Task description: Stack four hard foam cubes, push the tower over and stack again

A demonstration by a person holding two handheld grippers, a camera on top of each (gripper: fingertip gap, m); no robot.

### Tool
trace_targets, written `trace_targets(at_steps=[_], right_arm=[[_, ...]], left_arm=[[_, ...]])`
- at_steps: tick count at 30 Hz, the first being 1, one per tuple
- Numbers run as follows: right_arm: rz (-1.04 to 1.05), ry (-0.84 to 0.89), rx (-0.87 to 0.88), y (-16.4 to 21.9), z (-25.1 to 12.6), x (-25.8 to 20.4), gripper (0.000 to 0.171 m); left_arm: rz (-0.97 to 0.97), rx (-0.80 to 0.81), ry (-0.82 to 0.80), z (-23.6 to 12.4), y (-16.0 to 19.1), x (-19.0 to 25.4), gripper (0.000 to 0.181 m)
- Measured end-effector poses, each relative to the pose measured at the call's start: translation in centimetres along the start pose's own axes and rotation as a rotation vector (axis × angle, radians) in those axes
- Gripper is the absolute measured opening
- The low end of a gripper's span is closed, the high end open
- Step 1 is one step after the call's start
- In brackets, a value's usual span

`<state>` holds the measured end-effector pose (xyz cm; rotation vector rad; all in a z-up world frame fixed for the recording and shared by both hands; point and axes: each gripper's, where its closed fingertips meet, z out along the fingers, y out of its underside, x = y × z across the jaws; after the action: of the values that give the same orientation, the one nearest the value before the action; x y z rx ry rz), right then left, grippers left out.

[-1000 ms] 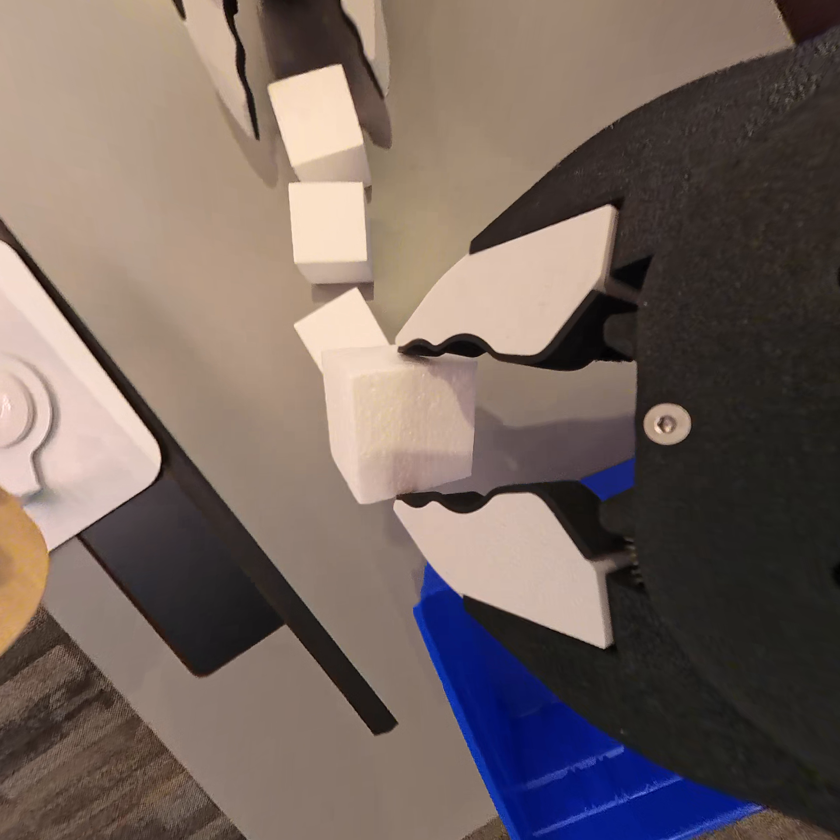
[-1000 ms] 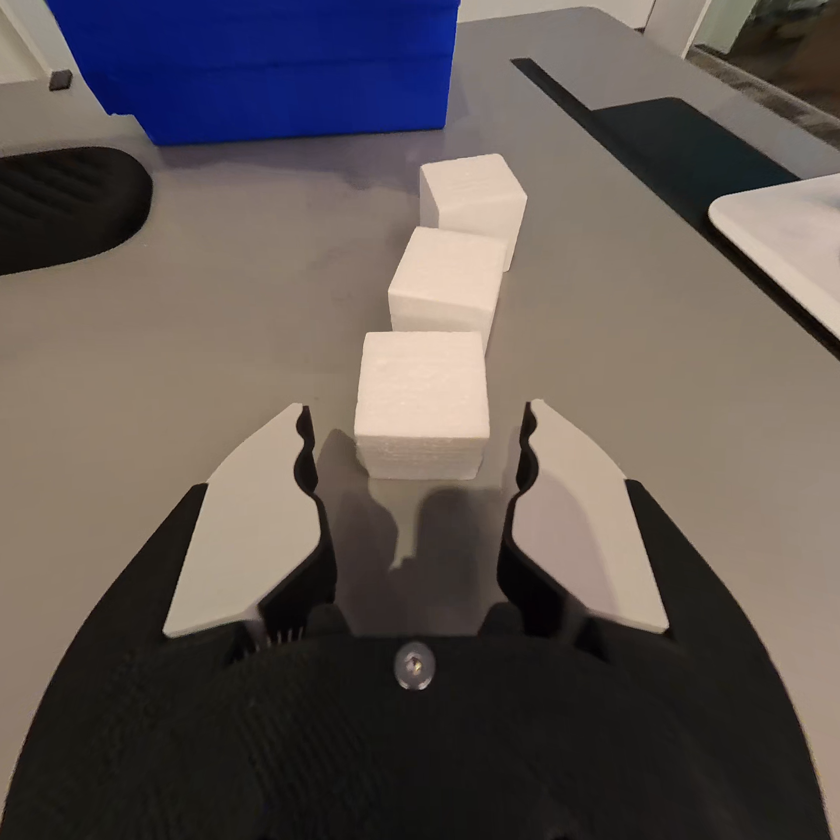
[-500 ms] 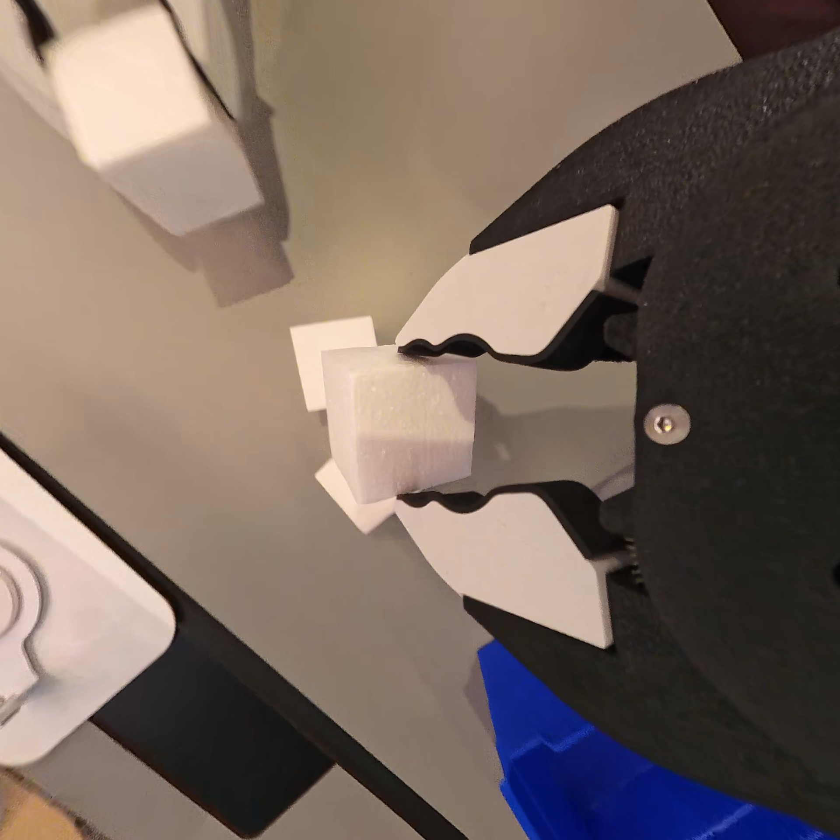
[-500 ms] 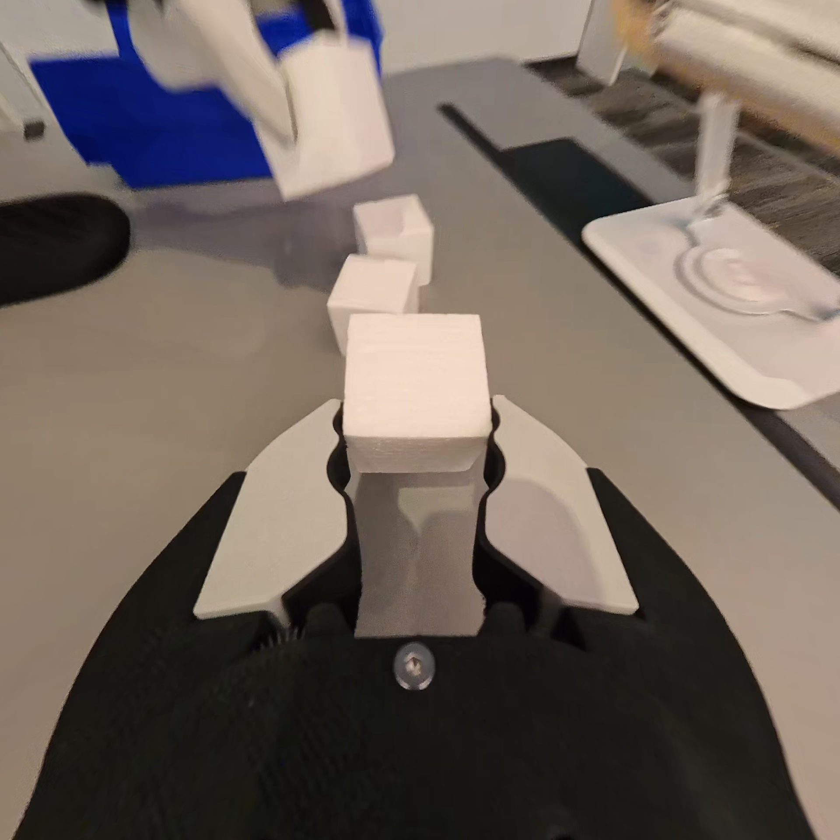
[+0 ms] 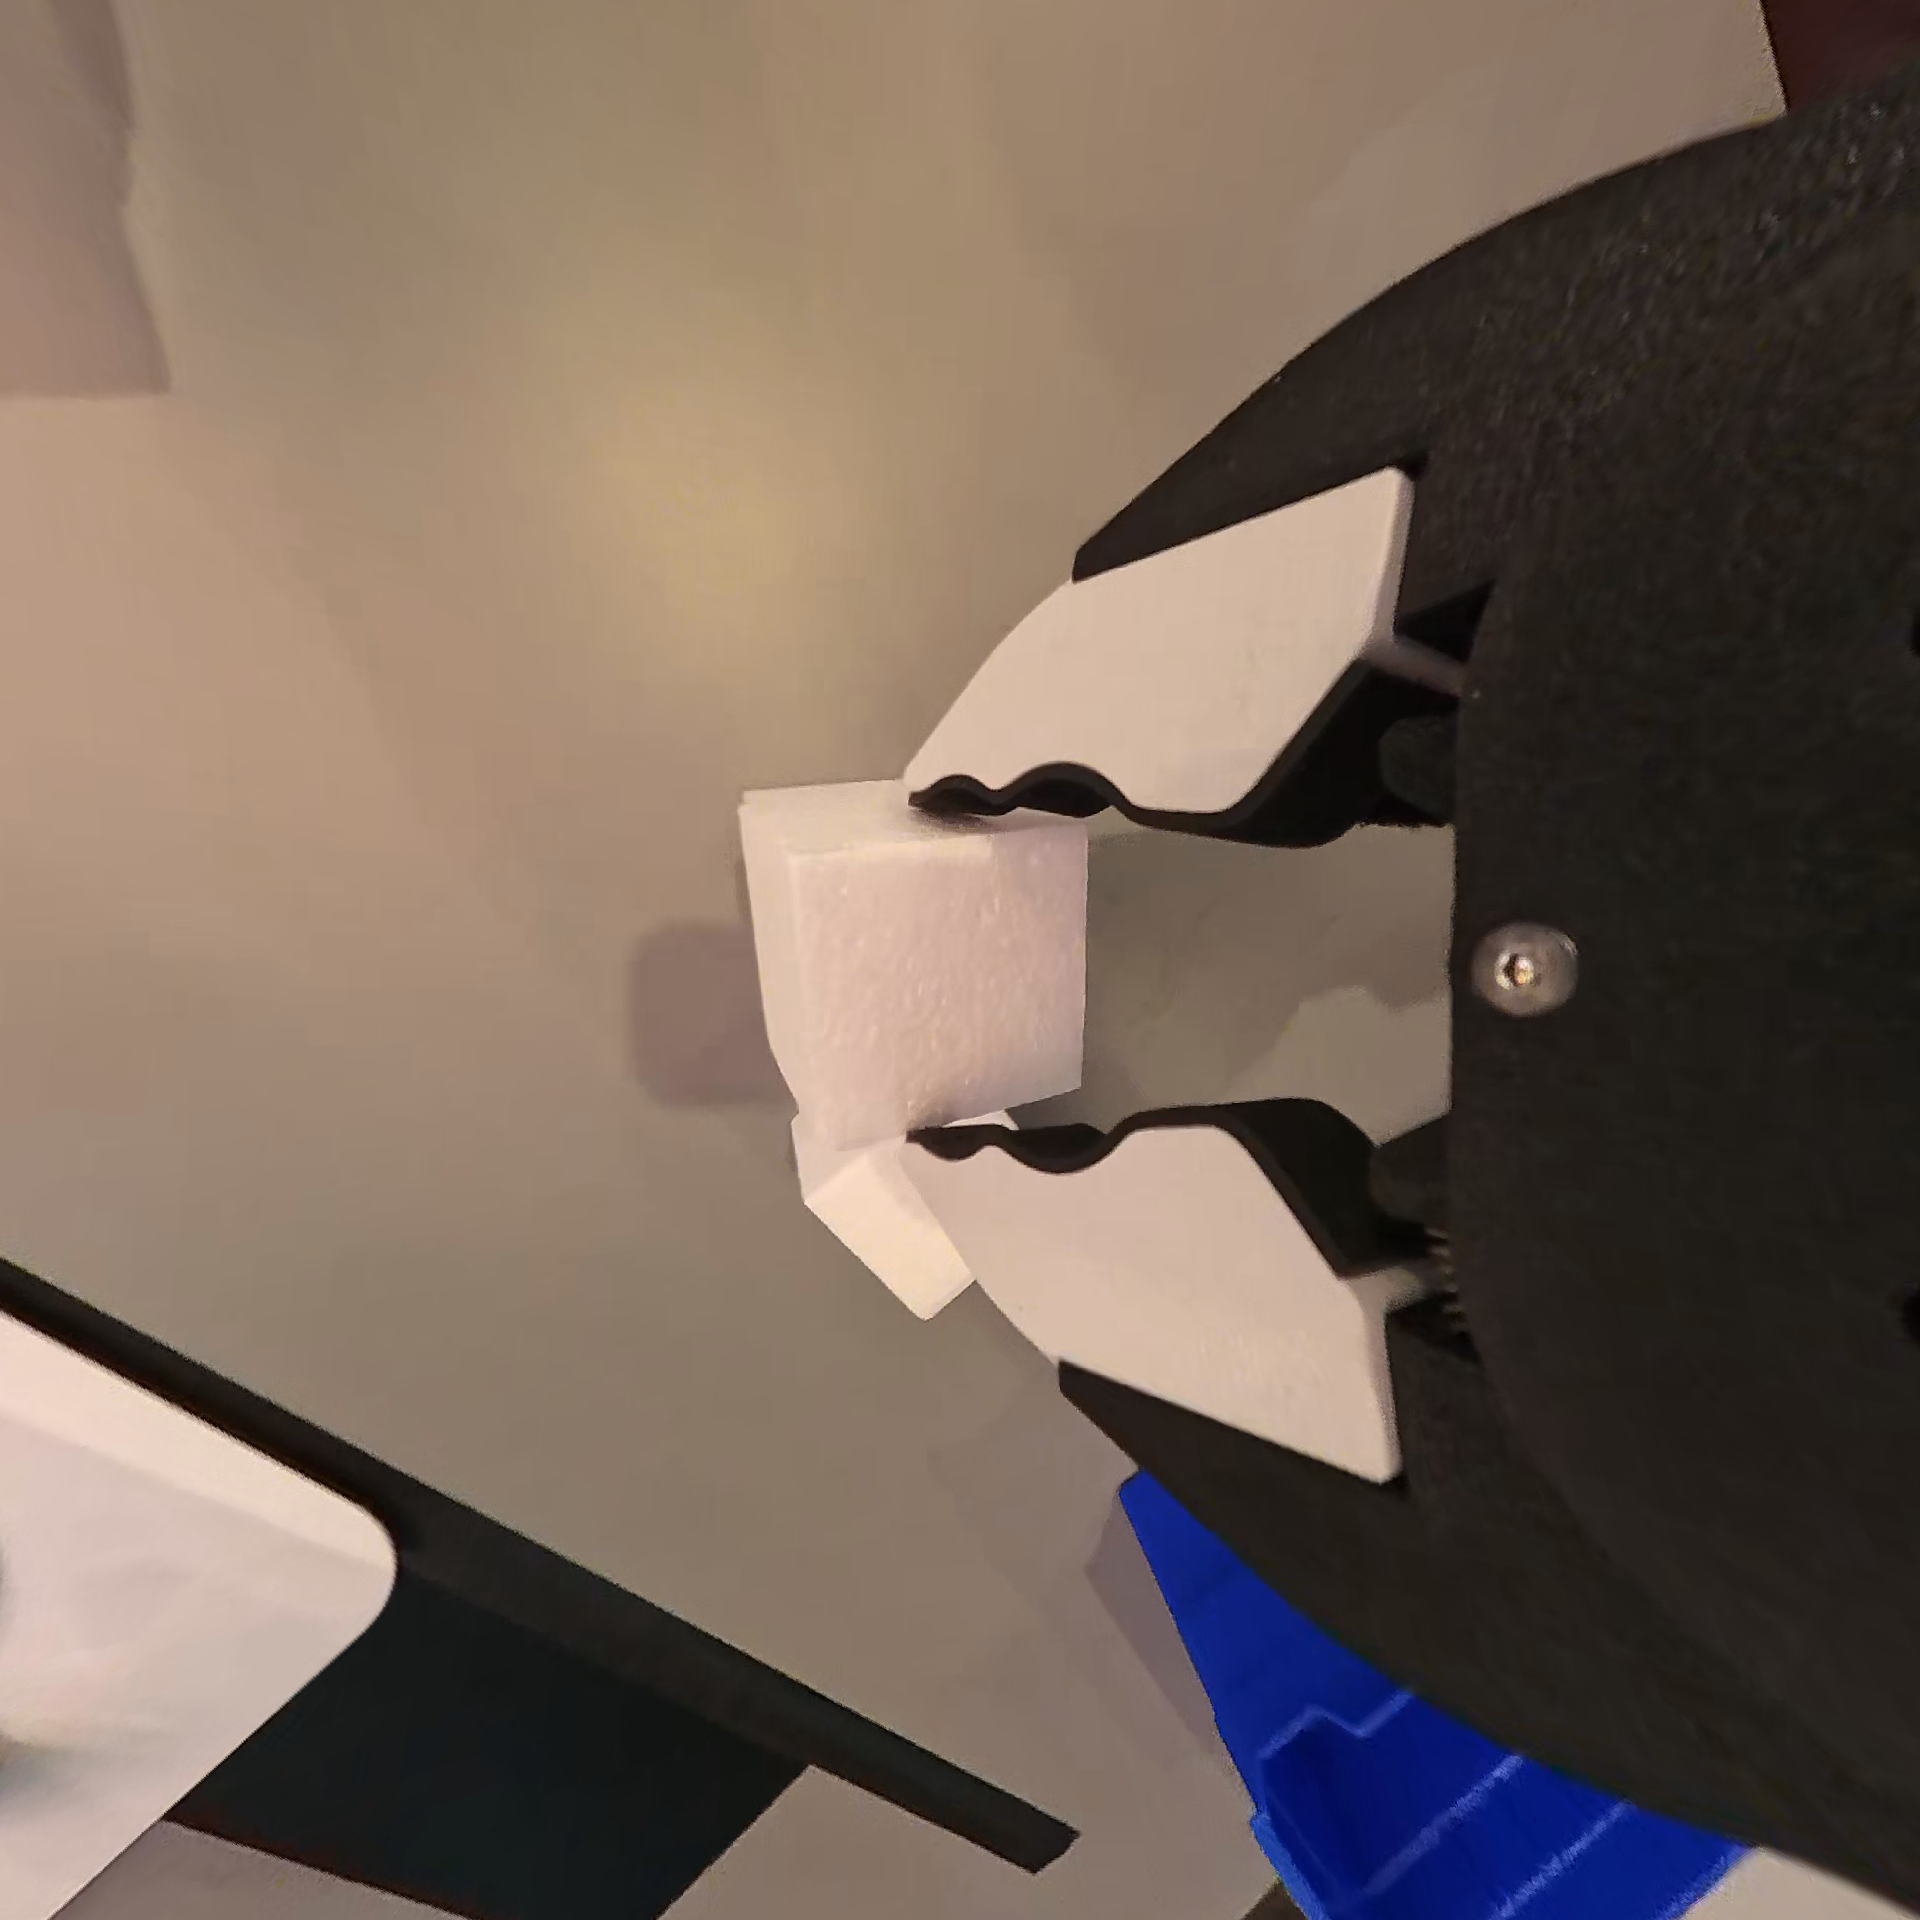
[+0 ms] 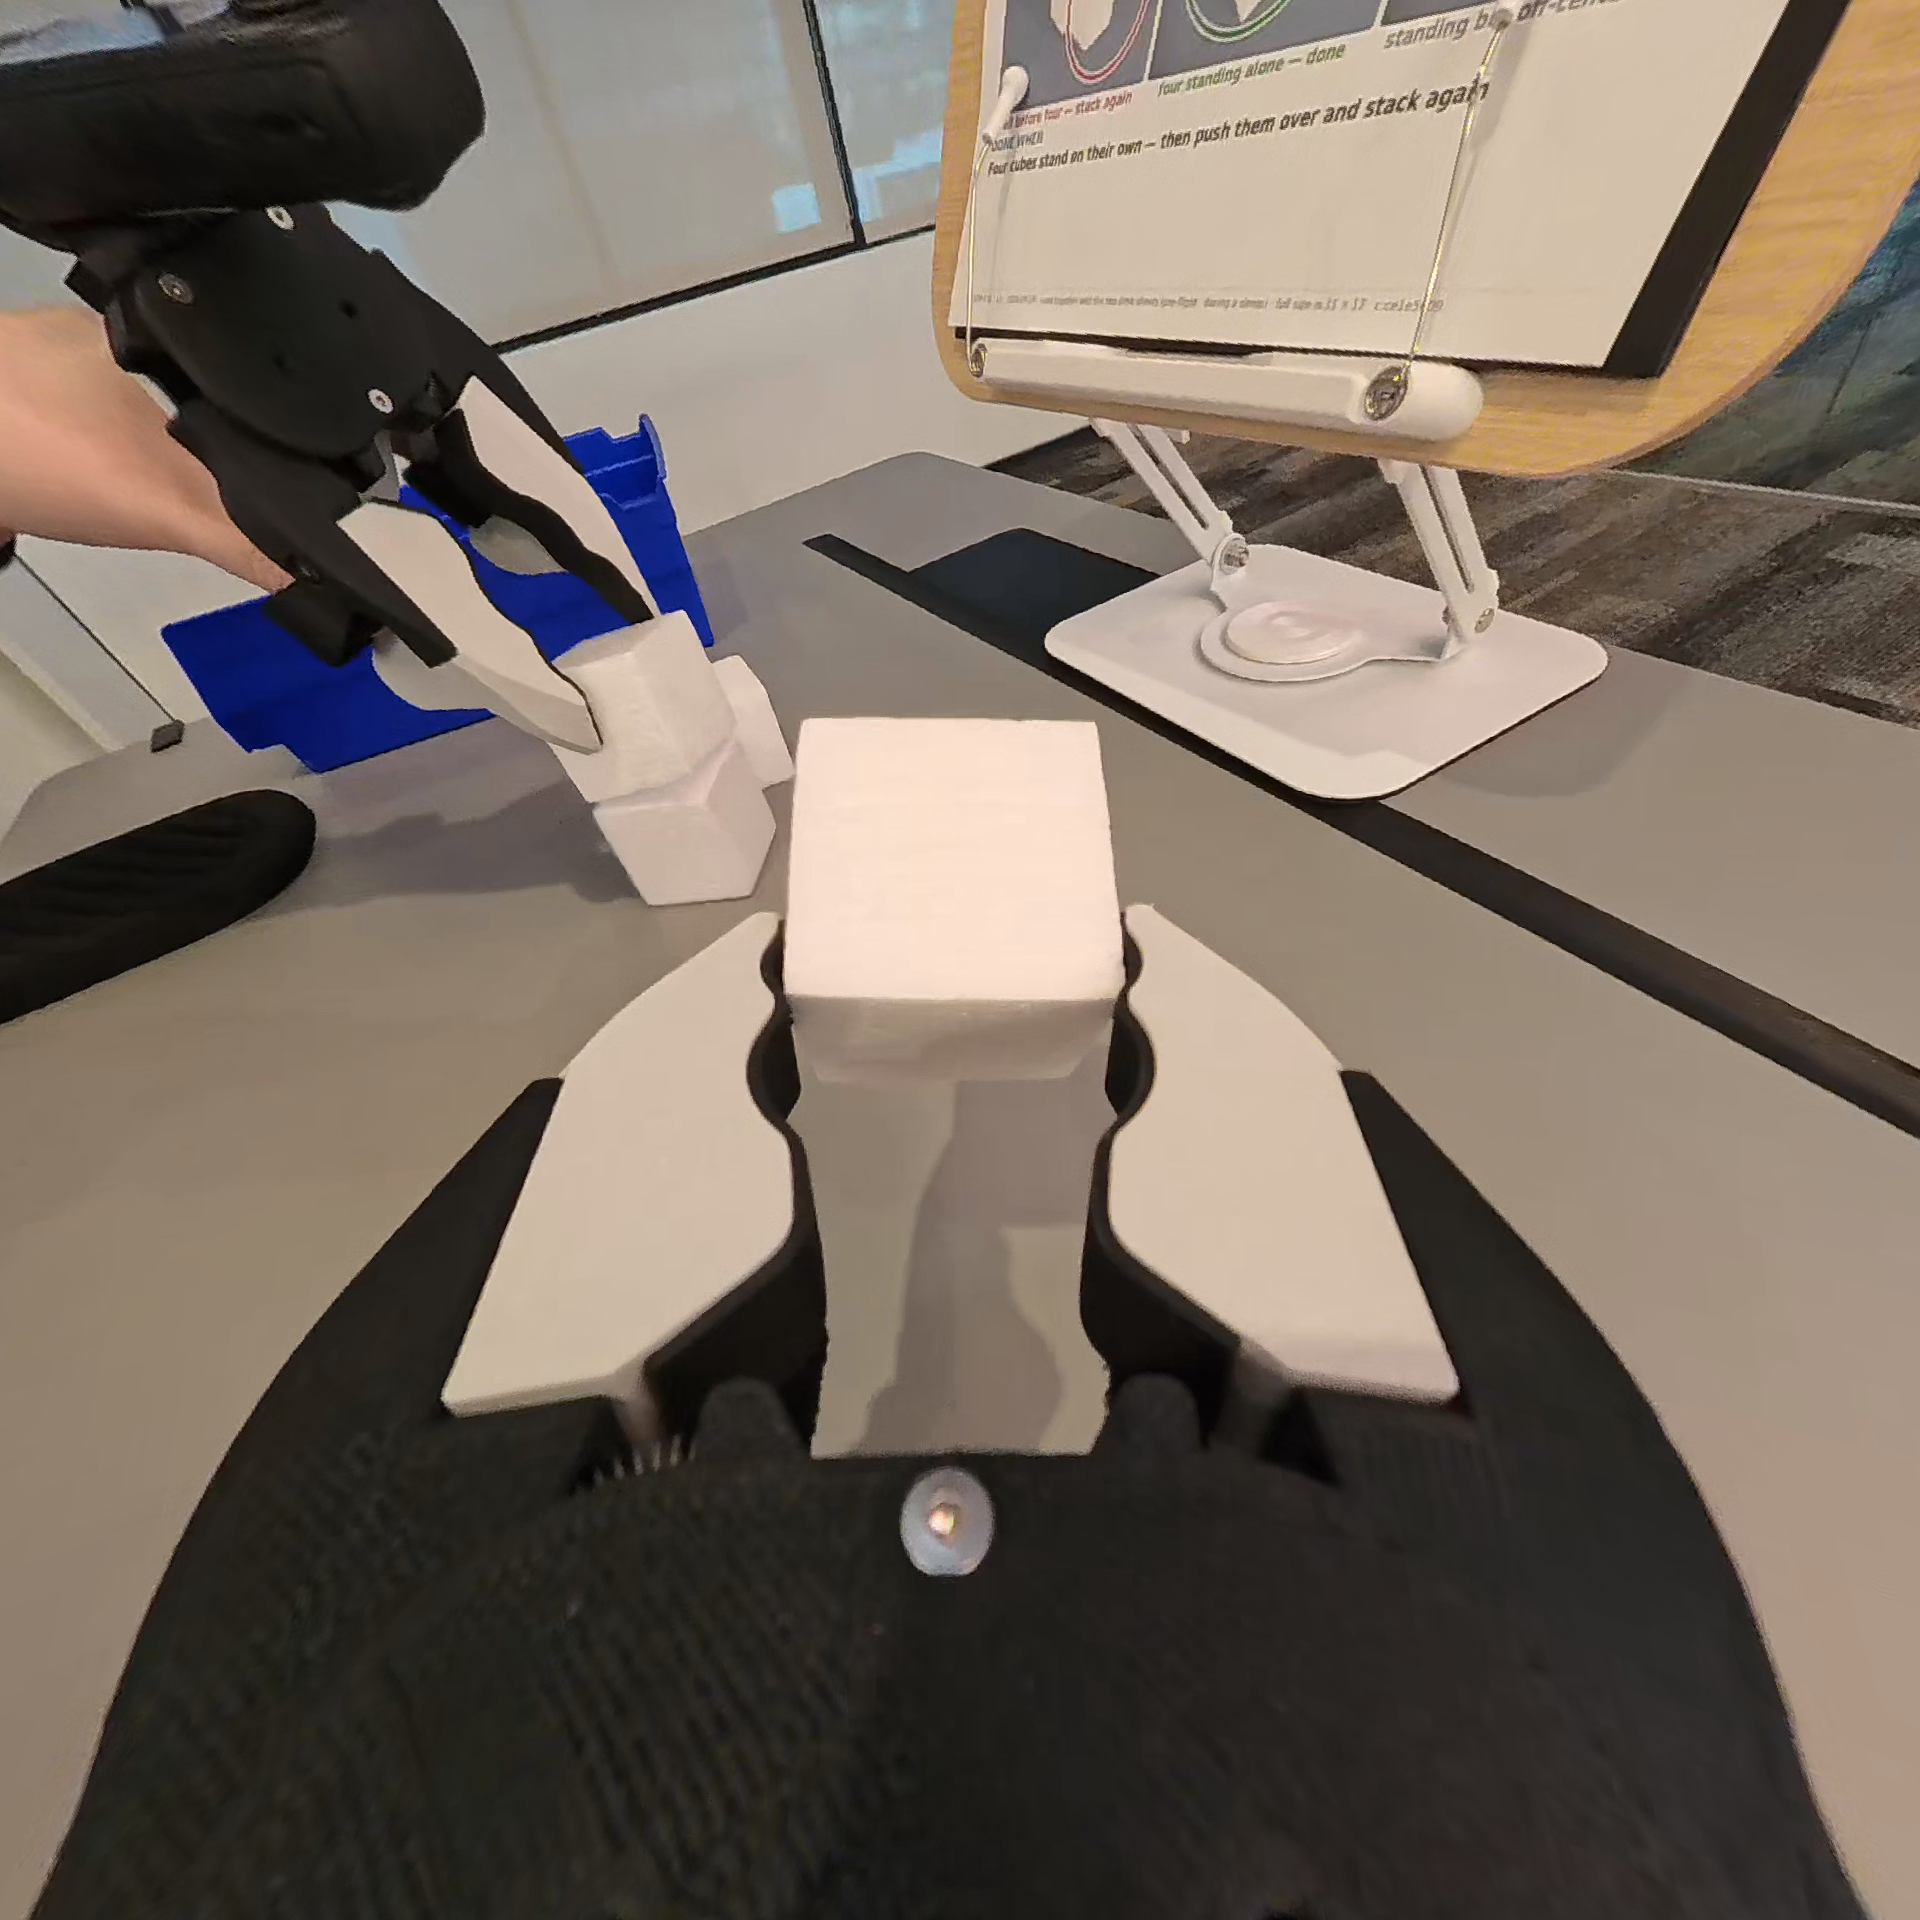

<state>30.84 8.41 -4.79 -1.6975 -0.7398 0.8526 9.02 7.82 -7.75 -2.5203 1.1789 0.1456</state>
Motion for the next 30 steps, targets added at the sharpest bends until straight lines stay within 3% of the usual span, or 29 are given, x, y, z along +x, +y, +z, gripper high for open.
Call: trace_targets(at_steps=[4, 8, 11, 15, 18, 22, 26, 30], right_arm=[[0.006, 0.001, -0.009, 0.4, 0.0, 0.2, 0.058], [0.019, 0.003, -0.013, 0.6, -0.2, 0.4, 0.058], [0.027, -0.002, -0.003, 0.3, -0.1, 0.2, 0.058], [0.045, 0.006, 0.031, -1.7, 0.7, -1.1, 0.058], [0.038, -0.002, 0.055, -4.3, 2.2, -3.8, 0.058], [0.022, -0.041, -0.001, -6.3, 5.9, -8.9, 0.058], [0.021, -0.041, -0.106, -6.1, 10.1, -12.1, 0.058], [-0.013, 0.0, -0.22, -4.5, 13.5, -13.0, 0.058]], left_arm=[[0.016, -0.033, -0.018, 0.2, 0.0, 0.2, 0.059], [0.014, 0.001, -0.007, -0.4, -0.4, 0.5, 0.081], [-0.044, 0.159, 0.006, -3.0, -0.8, -0.7, 0.078], [-0.319, 0.406, -0.051, -4.9, 1.2, -5.9, 0.078], [-0.5, 0.438, 0.016, -2.3, 3.6, -7.0, 0.081], [-0.556, 0.411, 0.014, 1.7, 4.7, -7.4, 0.089], [-0.519, 0.343, -0.046, 3.5, 4.4, -8.3, 0.092], [-0.502, 0.322, -0.008, 4.5, 3.6, -7.9, 0.092]])
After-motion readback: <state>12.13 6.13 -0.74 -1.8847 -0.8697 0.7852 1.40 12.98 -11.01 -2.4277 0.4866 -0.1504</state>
